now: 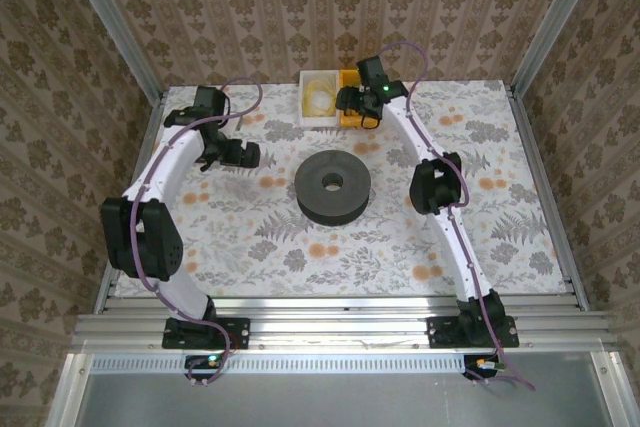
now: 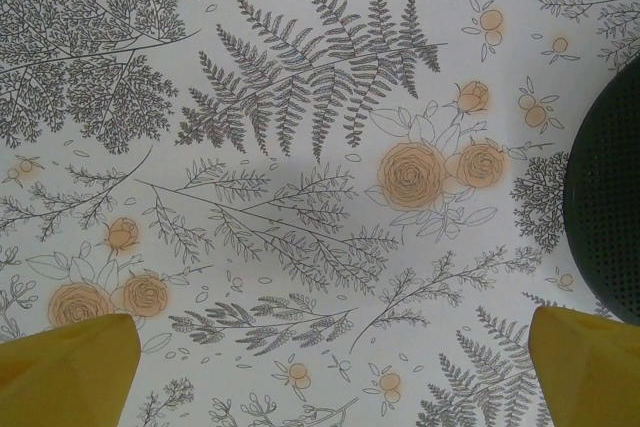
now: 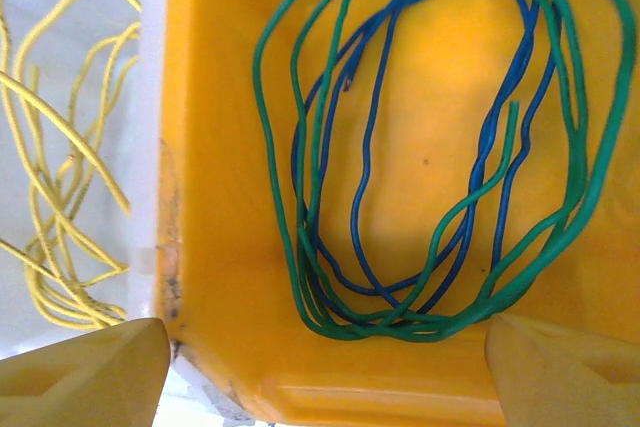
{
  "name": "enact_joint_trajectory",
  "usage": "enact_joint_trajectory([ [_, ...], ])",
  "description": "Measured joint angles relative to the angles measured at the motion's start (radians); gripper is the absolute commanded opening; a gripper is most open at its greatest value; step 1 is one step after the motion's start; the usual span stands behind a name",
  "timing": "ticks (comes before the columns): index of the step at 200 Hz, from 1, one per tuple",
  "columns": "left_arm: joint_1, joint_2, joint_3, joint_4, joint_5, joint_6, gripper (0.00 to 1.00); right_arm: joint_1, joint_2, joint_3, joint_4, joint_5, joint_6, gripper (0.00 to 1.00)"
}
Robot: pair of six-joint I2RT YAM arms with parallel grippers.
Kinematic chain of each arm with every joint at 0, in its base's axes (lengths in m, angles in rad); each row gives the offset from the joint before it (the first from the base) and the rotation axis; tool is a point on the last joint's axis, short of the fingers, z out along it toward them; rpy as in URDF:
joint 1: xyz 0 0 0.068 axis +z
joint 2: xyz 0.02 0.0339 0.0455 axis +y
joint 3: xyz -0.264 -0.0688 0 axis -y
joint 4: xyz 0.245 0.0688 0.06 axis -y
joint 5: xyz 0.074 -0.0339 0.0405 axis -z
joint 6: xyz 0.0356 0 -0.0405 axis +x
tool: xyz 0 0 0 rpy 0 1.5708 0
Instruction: Wrap the cables
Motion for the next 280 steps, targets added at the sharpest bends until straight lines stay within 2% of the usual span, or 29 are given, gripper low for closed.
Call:
enact_joint_trajectory([
  [127,0.001,0.0,0.0,0.0,0.0,0.014,1.0,0.012,0.018,0.014,0.049,0.078,0.037,0.82],
  [161,0.003,0.0,0.0,0.0,0.0,0.015,1.0,0.011,0.018,-0.011,0.088,0.055,0.042,0.82],
  [196,0.008,0.0,-0.003,0.002,0.0,0.015,1.0,0.011,-0.042,-0.161,0.21,0.011,0.006,0.81],
  [255,0.008,-0.002,-0.016,0.004,0.001,0.015,1.0,0.024,-0.028,-0.083,0.182,-0.01,-0.046,0.79],
  [280,0.008,-0.002,-0.021,0.003,0.003,0.015,1.0,0.027,-0.03,-0.114,0.217,-0.039,-0.048,0.78],
])
